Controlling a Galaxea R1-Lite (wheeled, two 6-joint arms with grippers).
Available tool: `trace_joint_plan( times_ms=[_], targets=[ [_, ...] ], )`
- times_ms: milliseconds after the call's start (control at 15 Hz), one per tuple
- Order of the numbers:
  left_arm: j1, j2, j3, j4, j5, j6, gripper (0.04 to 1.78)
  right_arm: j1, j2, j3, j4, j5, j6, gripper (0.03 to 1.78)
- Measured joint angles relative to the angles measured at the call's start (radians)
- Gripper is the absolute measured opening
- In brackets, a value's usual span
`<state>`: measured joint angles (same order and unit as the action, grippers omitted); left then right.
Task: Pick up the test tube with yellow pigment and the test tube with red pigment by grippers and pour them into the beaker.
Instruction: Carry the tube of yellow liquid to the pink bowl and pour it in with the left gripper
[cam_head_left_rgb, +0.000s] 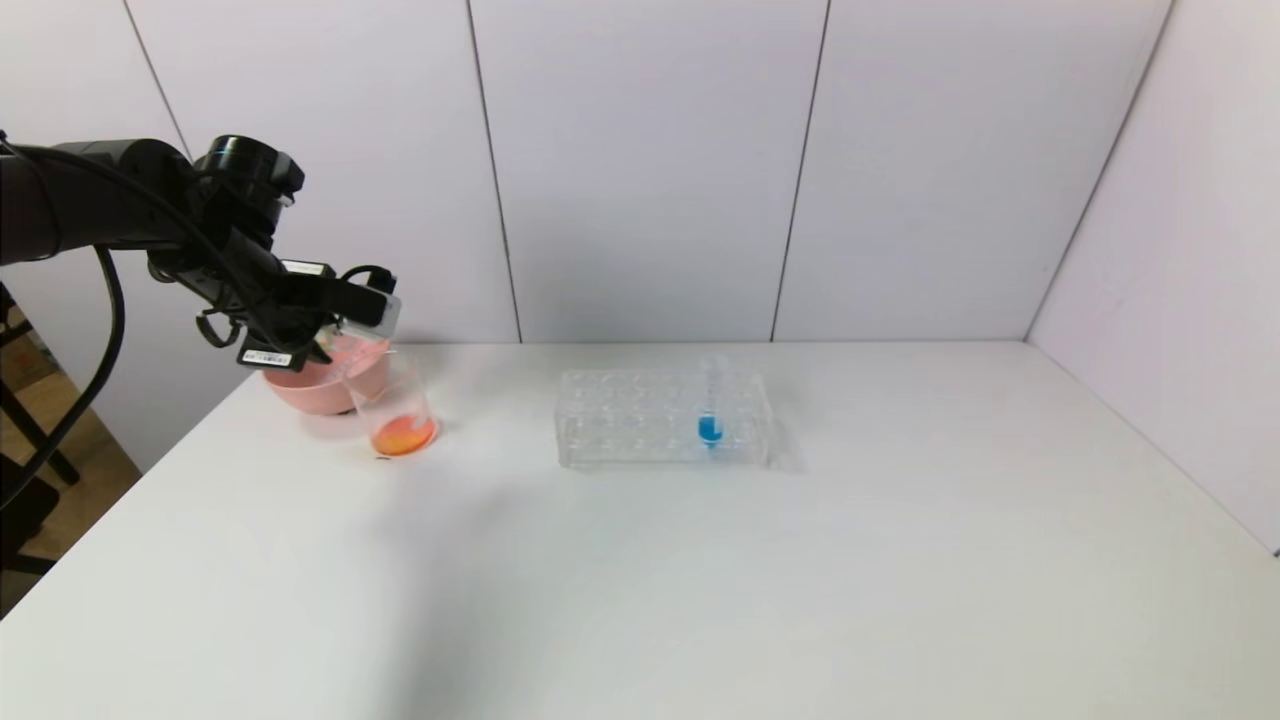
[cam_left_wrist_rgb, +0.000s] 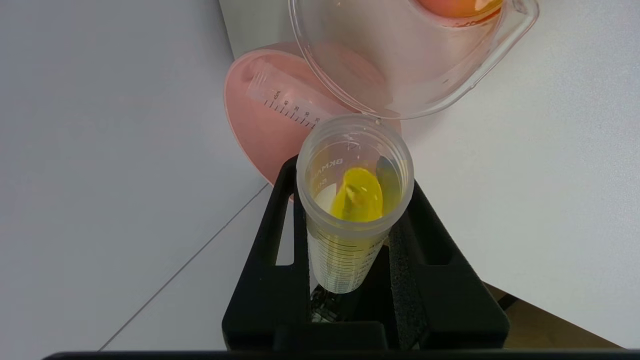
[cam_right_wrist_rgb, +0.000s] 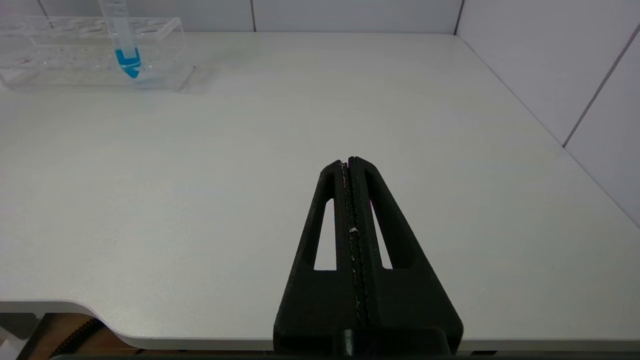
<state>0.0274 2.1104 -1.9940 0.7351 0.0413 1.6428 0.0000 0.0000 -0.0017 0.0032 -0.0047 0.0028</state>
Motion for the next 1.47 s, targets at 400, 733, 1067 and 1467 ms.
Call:
trace_joint_plan(
  times_ms=[400,733,1067,1467],
  targets=[
    [-0.013,-0.001,-0.003,0.036,0.03,-0.053,0.46,0.0,0.0,0.0,0.0,0.0,0.0,0.11],
    [-0.034,-0.005,-0.01,0.073,0.085,-0.113,0.46,0.0,0.0,0.0,0.0,0.0,0.0,0.11],
    [-0.038,0.004,-0.024,0.092,0.108,-0.123,0.46,0.0,0.0,0.0,0.0,0.0,0.0,0.11],
    [-0.044,0.019,-0.028,0.094,0.128,-0.122,0.46,0.0,0.0,0.0,0.0,0.0,0.0,0.11]
  ],
)
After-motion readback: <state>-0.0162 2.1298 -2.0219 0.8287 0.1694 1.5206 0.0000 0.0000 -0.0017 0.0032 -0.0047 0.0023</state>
